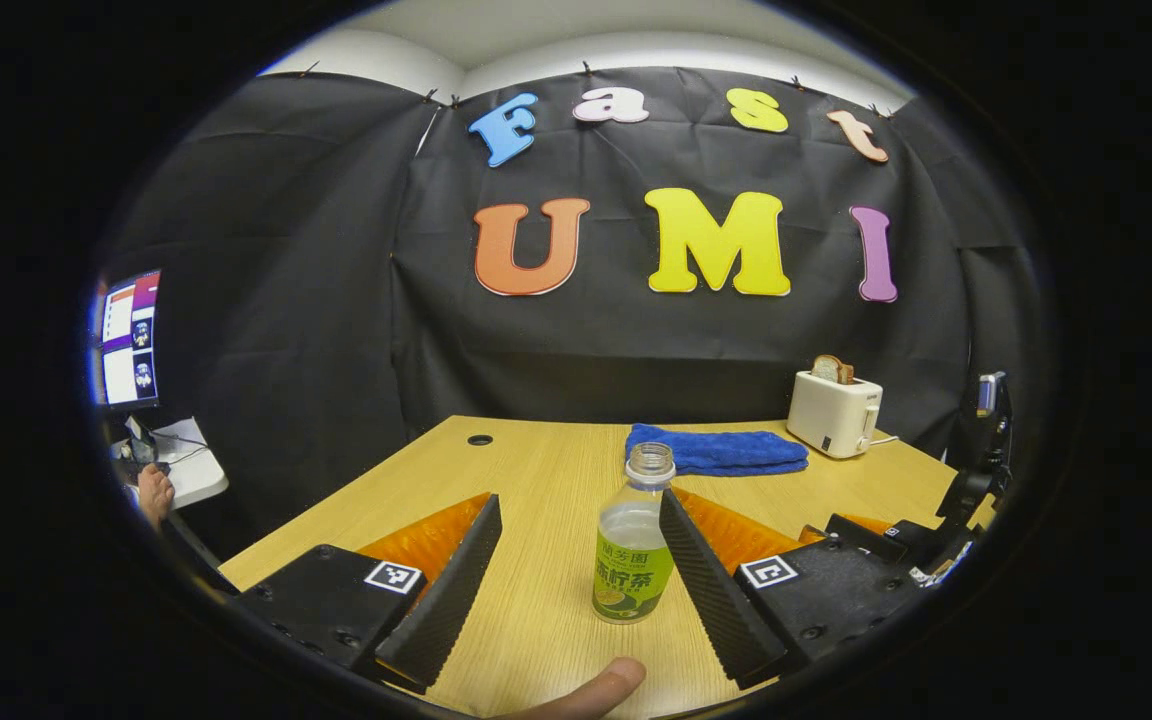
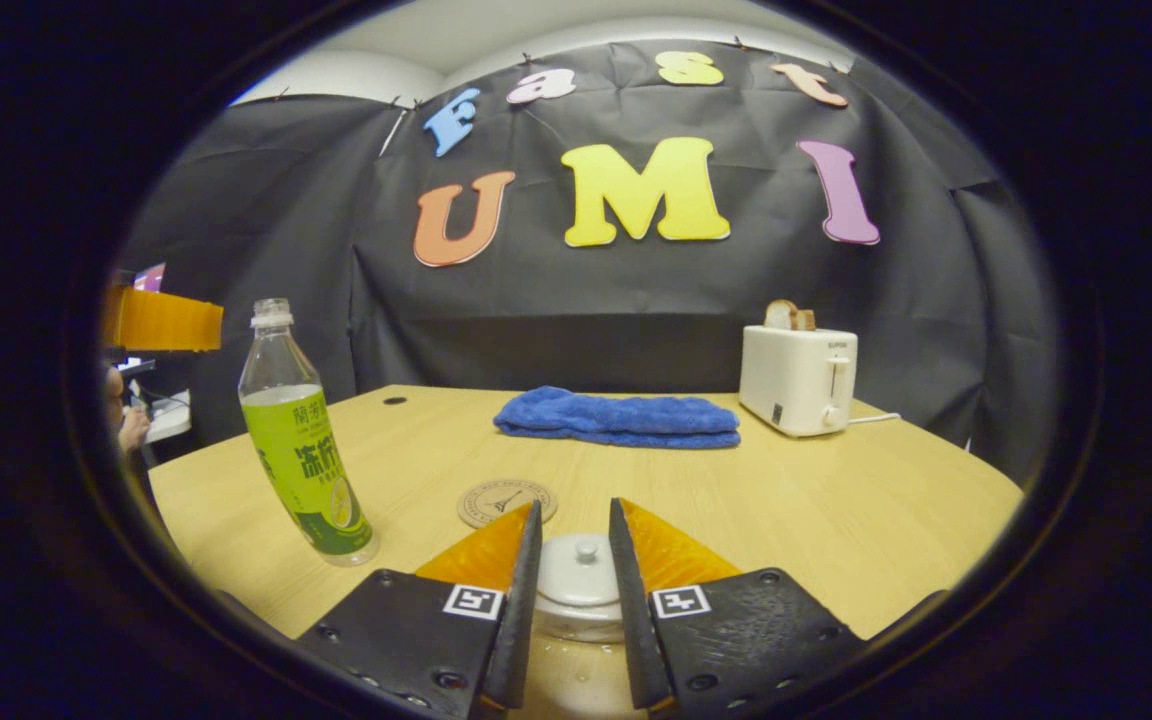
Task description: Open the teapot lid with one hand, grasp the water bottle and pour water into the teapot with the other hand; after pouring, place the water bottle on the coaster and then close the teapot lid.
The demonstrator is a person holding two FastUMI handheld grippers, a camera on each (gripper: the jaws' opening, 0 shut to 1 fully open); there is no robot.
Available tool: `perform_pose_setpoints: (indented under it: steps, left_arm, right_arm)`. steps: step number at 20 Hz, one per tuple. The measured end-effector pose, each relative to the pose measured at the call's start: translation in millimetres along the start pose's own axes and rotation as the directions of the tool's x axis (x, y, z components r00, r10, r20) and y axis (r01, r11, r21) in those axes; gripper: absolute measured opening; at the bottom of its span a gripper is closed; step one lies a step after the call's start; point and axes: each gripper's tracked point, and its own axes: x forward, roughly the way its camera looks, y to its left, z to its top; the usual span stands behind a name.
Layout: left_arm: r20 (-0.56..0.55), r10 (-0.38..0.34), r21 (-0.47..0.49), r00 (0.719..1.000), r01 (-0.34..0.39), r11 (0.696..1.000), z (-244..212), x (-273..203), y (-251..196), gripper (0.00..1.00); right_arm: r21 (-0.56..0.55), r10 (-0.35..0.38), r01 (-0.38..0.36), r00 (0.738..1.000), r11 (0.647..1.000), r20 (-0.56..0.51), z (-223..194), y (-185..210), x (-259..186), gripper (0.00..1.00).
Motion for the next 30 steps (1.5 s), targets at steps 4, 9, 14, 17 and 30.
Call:
perform_pose_setpoints:
  steps: [4,9,14,17,30]
  left_arm:
    - [0.003,0.002,-0.002,1.0,-0.002,1.0,2,-2,1,0.99]
    - [-0.01,0.006,-0.002,1.0,-0.006,1.0,-2,-1,1,0.99]
    - [0.008,-0.023,0.01,1.0,0.023,1.0,2,-2,-2,0.99]
    - [0.009,-0.053,0.001,0.999,0.053,0.999,2,-2,-5,0.99]
    - [-0.036,-0.19,0.106,0.981,0.192,0.976,-52,46,-35,0.99]
  right_arm:
    - [0.009,-0.032,0.031,0.999,0.999,0.011,3,-11,3,0.23]
    - [-0.063,-0.048,0.049,0.999,0.997,0.018,4,-9,4,0.01]
    - [-0.06,-0.039,0.042,0.998,0.997,0.056,27,-10,-1,0.0]
    - [-0.021,-0.03,0.033,0.994,0.999,0.101,59,-16,-13,0.0]
    - [-0.086,-0.003,0.018,0.987,0.996,0.163,79,-28,-58,0.0]
